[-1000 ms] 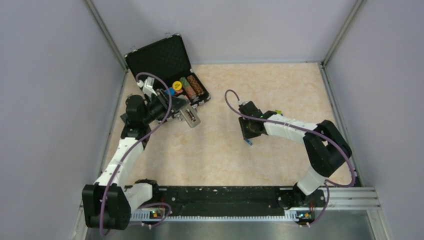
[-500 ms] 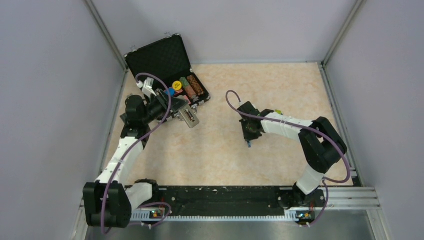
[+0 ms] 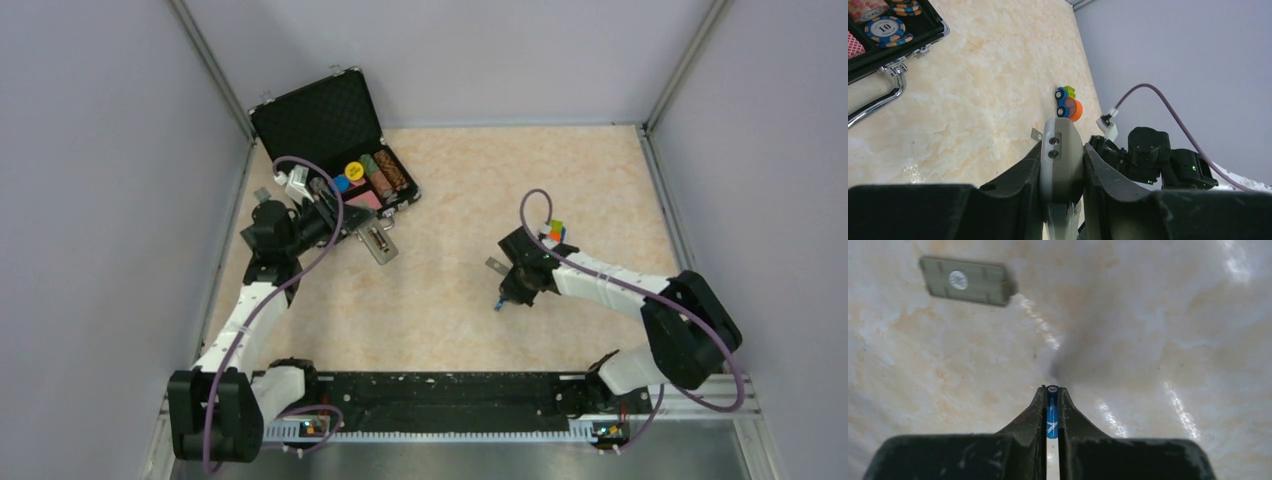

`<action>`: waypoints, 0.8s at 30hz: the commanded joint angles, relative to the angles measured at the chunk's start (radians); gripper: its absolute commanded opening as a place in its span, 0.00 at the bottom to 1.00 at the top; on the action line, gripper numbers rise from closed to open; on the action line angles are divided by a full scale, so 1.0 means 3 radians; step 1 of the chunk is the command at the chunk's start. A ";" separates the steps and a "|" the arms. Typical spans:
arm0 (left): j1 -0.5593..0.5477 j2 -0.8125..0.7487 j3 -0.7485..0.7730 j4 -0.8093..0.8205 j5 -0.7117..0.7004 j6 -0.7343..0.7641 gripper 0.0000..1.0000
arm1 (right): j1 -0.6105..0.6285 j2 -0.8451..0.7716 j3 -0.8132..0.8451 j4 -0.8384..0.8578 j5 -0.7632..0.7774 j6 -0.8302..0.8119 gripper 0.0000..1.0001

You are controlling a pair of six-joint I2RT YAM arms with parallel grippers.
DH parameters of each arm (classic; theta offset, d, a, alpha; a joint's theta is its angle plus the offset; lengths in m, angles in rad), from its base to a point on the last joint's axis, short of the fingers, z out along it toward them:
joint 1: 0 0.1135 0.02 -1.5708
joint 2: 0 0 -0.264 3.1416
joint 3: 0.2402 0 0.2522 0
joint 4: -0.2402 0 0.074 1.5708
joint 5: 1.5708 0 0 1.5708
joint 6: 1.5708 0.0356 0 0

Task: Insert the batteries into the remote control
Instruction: Adjust the battery at the center of the board.

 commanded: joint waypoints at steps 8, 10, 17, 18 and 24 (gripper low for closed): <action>0.0014 -0.0337 -0.0209 0.0262 -0.0037 -0.0056 0.00 | -0.0038 -0.0331 -0.0208 -0.0465 0.0377 0.2229 0.00; 0.0017 -0.0385 -0.0221 0.0218 -0.0057 -0.0048 0.00 | -0.0038 -0.0210 -0.0118 -0.0569 0.0400 0.2293 0.00; 0.0014 -0.0525 -0.0266 0.0056 -0.0150 0.0014 0.00 | -0.0038 -0.0101 0.0013 -0.0651 0.0476 0.2295 0.32; 0.0016 -0.0534 -0.0266 0.0038 -0.0150 0.0018 0.00 | -0.0038 -0.0154 0.0041 -0.0650 0.0513 0.2227 0.38; 0.0015 -0.0503 -0.0285 0.0011 -0.0073 0.0036 0.00 | -0.0059 -0.0693 0.0071 -0.0470 0.0901 0.1306 0.54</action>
